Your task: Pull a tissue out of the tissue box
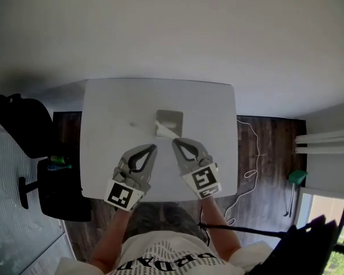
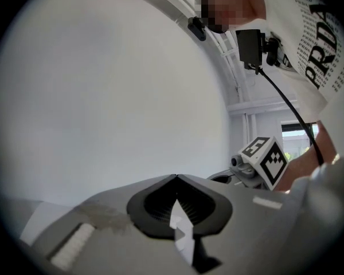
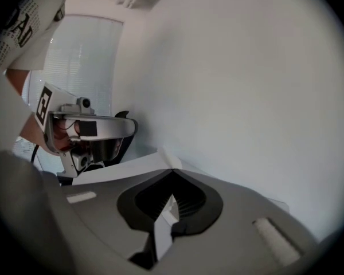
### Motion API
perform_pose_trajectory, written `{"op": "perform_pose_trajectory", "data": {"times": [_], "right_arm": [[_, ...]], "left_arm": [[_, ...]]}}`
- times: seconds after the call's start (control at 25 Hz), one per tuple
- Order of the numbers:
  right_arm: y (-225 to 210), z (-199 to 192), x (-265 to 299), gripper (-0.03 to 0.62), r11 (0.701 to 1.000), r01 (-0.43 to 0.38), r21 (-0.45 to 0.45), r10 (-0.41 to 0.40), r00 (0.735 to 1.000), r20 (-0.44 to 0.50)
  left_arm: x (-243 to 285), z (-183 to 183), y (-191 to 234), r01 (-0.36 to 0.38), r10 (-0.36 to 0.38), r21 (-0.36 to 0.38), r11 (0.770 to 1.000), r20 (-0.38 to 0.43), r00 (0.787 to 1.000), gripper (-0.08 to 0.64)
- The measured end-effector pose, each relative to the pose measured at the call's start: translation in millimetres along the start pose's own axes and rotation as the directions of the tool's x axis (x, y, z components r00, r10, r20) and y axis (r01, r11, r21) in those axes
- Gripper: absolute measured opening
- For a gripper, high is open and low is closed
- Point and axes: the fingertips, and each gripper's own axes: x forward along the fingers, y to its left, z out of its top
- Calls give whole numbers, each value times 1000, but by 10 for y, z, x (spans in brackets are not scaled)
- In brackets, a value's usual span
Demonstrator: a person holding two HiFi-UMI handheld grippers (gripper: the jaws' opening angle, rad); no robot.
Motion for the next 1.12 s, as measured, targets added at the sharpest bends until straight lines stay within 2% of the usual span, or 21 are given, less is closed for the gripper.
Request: {"op": "perform_pose_trajectory", "data": {"times": [0.28,0.56,0.88,1.12], "right_arm": [[30,445,-449,9,1000,-4,1,4,997,81],[66,798,-884,9,1000,21,-16,-18,987,158],[82,809,-1211,9,999,40,11,-41,975,217],[85,890,-1226,9,999,32,23,-37,970,241]], "left_arm": [[-90,319,-254,43,-41,66,997,-37,998,-3],[-167,680,-548,40,-40,85,996,3,999,-3],[-246,805,-827,50,-53,95,994,37,998,-3],[-283,844,-787,38,-41,102,994,31,999,-3]]}}
